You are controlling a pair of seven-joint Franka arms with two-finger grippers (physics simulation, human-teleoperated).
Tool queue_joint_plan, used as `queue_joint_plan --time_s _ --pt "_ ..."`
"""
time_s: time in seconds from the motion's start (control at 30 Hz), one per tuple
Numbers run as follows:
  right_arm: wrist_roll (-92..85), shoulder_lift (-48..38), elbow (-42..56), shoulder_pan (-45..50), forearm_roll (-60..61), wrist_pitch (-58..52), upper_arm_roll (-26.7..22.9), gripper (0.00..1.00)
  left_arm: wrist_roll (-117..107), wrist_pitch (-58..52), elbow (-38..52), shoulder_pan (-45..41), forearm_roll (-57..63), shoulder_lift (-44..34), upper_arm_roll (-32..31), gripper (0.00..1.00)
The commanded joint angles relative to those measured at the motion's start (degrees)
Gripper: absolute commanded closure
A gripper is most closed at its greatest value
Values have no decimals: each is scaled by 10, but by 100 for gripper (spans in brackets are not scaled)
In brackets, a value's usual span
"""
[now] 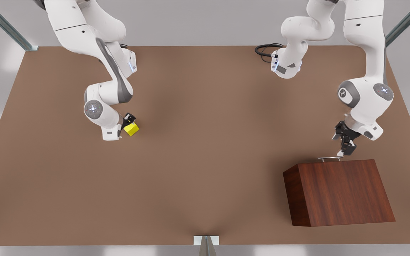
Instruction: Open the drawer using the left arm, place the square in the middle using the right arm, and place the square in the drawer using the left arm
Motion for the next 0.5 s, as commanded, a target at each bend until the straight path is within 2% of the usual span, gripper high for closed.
queue_joint_plan --time_s 0.0,0.23,0.47 --pt "-1 0 -8 0 0 9 0 0 0 0 0 -10 -13 0 2 0" --pt "-5 29 -67 6 0 100 0 0 0 13 0 -7 -30 27 3 0" --pt "-6 42 -73 7 -2 118 -1 0 0 14 -1 -8 -41 38 2 0"
